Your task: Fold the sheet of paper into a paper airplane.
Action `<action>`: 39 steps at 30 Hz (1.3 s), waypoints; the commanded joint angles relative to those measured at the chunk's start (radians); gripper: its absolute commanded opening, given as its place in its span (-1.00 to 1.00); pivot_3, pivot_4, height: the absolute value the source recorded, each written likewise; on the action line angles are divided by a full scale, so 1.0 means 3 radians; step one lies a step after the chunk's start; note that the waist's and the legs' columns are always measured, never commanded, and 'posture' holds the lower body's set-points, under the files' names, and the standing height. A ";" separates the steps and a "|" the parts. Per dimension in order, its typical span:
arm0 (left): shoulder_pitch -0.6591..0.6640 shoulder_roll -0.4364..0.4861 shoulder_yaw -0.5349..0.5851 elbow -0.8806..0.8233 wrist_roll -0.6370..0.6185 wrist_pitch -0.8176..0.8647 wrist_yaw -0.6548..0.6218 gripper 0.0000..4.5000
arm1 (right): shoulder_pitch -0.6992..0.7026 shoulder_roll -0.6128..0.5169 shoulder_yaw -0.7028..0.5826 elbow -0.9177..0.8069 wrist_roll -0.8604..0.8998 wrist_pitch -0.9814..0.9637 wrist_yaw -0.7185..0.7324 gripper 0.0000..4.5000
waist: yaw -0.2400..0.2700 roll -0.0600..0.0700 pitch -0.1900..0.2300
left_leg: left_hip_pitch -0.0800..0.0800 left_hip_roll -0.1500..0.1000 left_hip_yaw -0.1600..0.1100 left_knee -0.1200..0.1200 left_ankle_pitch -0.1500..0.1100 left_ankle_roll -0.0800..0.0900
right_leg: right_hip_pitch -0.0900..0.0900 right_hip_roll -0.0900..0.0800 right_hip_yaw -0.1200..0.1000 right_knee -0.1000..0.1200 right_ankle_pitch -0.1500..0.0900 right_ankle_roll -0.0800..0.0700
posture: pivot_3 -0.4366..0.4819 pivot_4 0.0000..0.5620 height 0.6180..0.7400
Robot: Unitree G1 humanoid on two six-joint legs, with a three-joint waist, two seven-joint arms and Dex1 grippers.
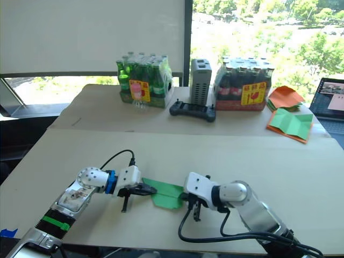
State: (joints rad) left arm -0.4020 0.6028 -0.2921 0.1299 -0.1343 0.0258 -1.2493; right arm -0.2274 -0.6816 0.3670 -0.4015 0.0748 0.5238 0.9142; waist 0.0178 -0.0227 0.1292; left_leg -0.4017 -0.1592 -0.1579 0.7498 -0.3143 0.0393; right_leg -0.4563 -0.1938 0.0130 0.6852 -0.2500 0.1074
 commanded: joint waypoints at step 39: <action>-0.0178 -0.0189 -0.0033 -0.0415 -0.0246 0.0483 -0.0094 -1.00 | -0.0161 0.0247 0.0056 0.0415 0.0069 0.0105 -0.0165 -0.99 | -0.0016 0.0000 0.0001 | -0.0009 -0.0001 -0.0001 0.0000 0.0000 0.0000 | -0.0006 0.0000 -0.0001 -0.0003 0.0001 0.0001 | -0.05 -0.47 -0.07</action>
State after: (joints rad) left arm -0.4355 0.5461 -0.3015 0.0446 -0.1885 0.1550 -1.2724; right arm -0.2938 -0.5898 0.3620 -0.3030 0.1278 0.5166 0.8676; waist 0.0131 -0.0226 0.1295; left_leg -0.4043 -0.1592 -0.1581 0.7499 -0.3143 0.0393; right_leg -0.4582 -0.1937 0.0127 0.6842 -0.2498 0.1076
